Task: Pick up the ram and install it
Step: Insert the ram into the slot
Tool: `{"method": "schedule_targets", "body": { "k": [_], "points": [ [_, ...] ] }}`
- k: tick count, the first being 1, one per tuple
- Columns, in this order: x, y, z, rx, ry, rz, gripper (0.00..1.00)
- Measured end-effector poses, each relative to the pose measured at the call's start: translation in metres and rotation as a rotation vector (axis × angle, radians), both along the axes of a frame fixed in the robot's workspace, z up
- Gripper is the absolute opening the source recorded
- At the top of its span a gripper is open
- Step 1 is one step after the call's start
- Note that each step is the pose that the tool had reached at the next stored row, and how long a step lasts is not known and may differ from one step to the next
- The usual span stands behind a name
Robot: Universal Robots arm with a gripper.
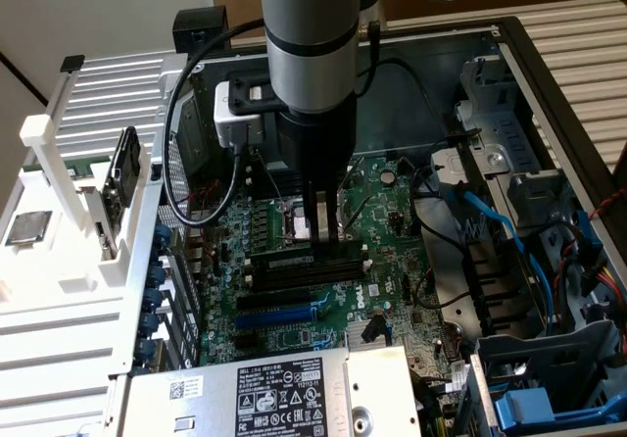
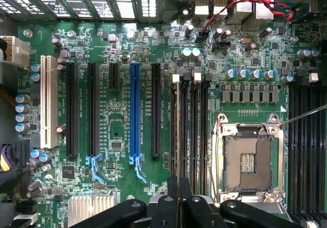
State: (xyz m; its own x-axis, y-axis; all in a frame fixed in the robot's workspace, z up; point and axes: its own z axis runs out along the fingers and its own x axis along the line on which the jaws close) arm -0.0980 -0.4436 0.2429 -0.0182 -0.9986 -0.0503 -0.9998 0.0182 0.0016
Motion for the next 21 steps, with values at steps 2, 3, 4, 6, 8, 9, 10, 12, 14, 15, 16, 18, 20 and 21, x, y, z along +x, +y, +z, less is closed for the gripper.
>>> {"method": "schedule_targets", "body": {
  "k": [2, 3, 4, 6, 8, 9, 10, 12, 14, 15, 16, 18, 20, 21],
  "points": [
    [0.0, -0.0001, -0.0001, -0.0002, 0.0001, 0.0, 0.12],
    [0.0, -0.0002, -0.0001, -0.0002, 0.0001, -0.001, 0.12],
    [0.0, -0.0002, -0.0002, -0.0002, 0.0001, -0.002, 0.12],
    [0.0, -0.0002, -0.0009, 0.0, 0.0, -0.005, 0.12],
    [-0.0004, -0.0003, -0.0023, -0.0003, 0.0001, -0.007, 0.12],
    [-0.0005, -0.0002, -0.0026, -0.0004, 0.0002, -0.008, 0.12],
    [-0.0006, -0.0002, -0.0029, -0.0002, 0.0001, -0.008, 0.12],
    [-0.0006, -0.0002, -0.003, -0.0003, 0.0001, -0.009, 0.12],
    [-0.0006, -0.0002, -0.0032, -0.0002, 0.0001, -0.009, 0.12],
    [-0.0006, -0.0002, -0.0032, -0.0002, 0.0001, -0.009, 0.12],
    [-0.0006, -0.0002, -0.0032, -0.0003, 0.0001, -0.009, 0.12],
    [-0.0006, 0.0001, -0.0036, 0.0, -0.0001, -0.009, 0.12],
    [-0.0006, 0.0001, -0.0036, -0.0002, 0.0, -0.009, 0.12],
    [-0.0006, 0.0001, -0.0036, -0.0003, 0.0001, -0.009, 0.12]
  ]
}}
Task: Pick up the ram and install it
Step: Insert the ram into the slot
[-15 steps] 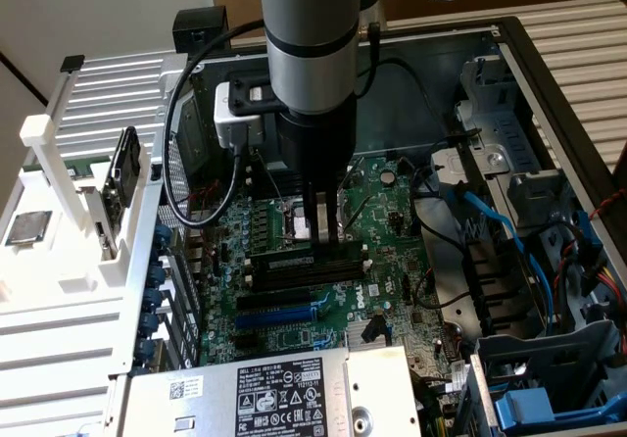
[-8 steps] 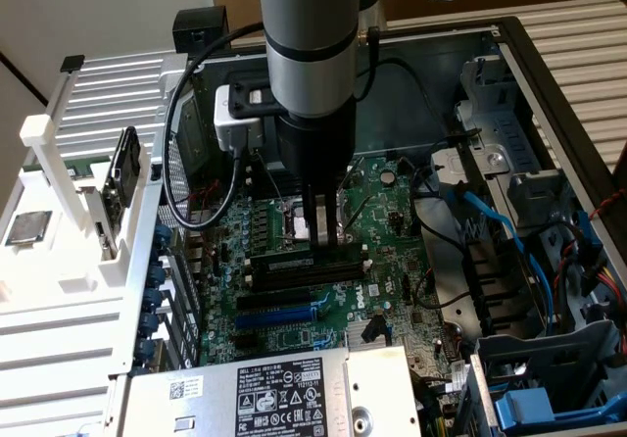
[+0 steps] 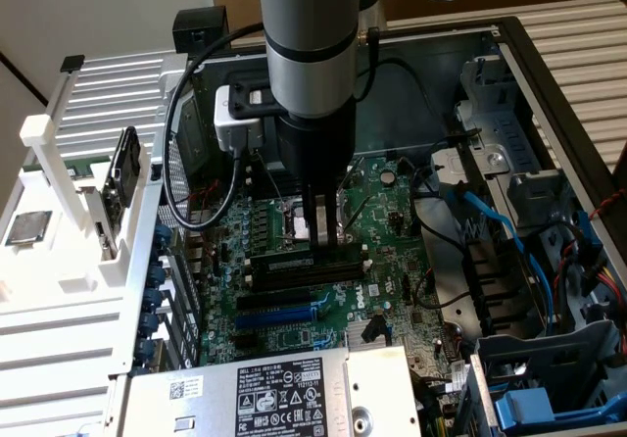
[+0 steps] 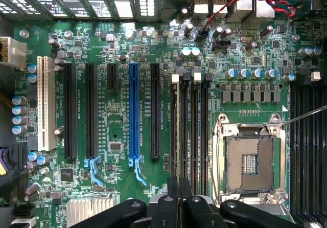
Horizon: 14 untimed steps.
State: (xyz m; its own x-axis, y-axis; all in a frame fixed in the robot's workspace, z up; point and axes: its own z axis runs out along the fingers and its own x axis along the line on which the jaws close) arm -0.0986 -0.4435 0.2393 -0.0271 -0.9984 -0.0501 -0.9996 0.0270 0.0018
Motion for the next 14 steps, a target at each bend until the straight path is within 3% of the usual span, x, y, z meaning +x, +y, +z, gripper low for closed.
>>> {"method": "schedule_targets", "body": {
  "k": [14],
  "points": [
    [0.0, 0.0007, -0.0028, 0.0003, -0.0002, 0.0, 0.12]
  ]
}}
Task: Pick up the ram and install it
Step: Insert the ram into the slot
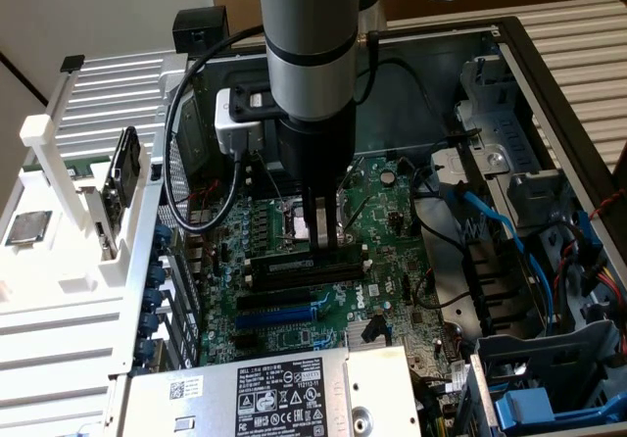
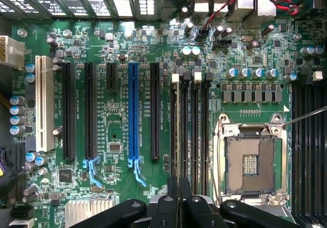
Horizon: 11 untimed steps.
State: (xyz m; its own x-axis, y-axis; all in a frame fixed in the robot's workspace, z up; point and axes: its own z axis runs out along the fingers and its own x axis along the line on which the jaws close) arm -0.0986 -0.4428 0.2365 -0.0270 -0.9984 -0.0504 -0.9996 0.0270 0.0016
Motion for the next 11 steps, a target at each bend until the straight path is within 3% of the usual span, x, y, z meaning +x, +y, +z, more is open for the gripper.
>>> {"method": "schedule_targets", "body": {
  "k": [11],
  "points": [
    [-0.0001, 0.0, -0.0012, -0.0003, 0.0002, 0.0, 0.12]
  ]
}}
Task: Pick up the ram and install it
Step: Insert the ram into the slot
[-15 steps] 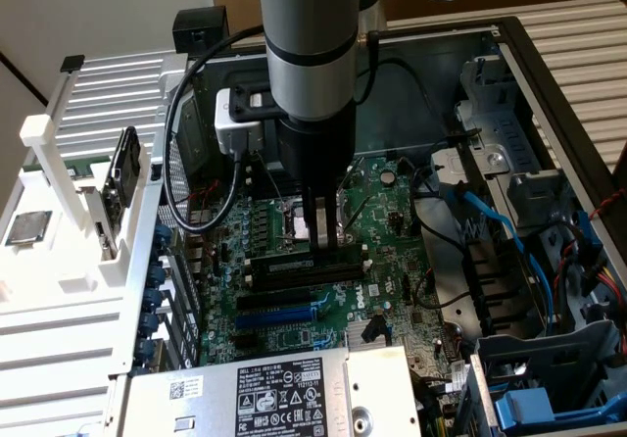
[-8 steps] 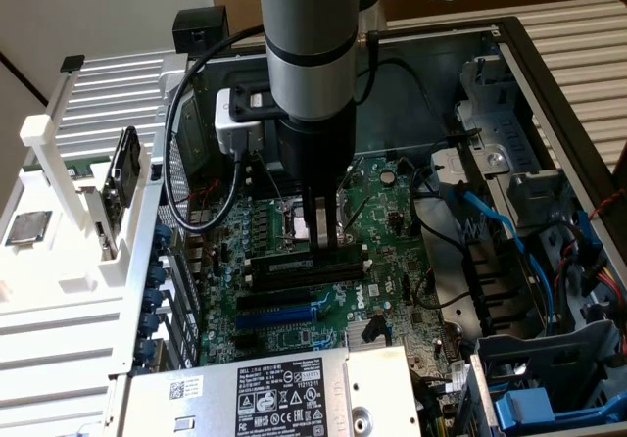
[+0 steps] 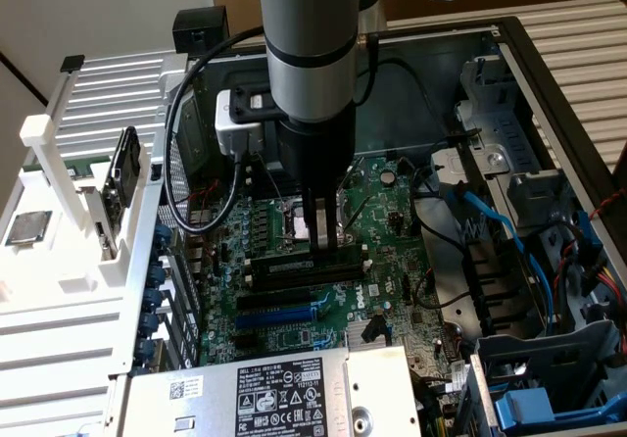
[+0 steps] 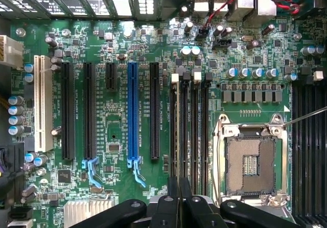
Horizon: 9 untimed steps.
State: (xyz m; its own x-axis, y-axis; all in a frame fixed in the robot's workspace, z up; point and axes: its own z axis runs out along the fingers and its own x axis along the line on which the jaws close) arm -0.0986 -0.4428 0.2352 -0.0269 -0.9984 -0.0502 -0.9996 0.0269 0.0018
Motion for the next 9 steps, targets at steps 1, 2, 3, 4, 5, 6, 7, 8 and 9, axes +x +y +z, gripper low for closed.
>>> {"method": "schedule_targets", "body": {
  "k": [1, 2, 3, 4, 5, 6, 7, 8, 9],
  "points": [
    [0.0, 0.0, -0.0001, 0.0, 0.0, 0.0, 0.12],
    [0.0, 0.0, -0.0003, -0.0001, 0.0, 0.0, 0.12],
    [0.0, 0.0, -0.0004, -0.0001, 0.0, 0.0, 0.12],
    [0.0, 0.0, -0.0005, -0.0002, 0.0001, 0.0, 0.12],
    [0.0, 0.0, -0.0008, -0.0001, 0.0, 0.0, 0.12],
    [0.0, 0.0, -0.001, 0.0, 0.0, 0.0, 0.12],
    [0.0, 0.0, -0.0012, 0.0, 0.0, 0.0, 0.12],
    [0.0, 0.0, -0.0015, 0.0, -0.0001, 0.0, 0.12],
    [0.0, 0.0, -0.0016, 0.0, 0.0, 0.0, 0.12]
  ]
}}
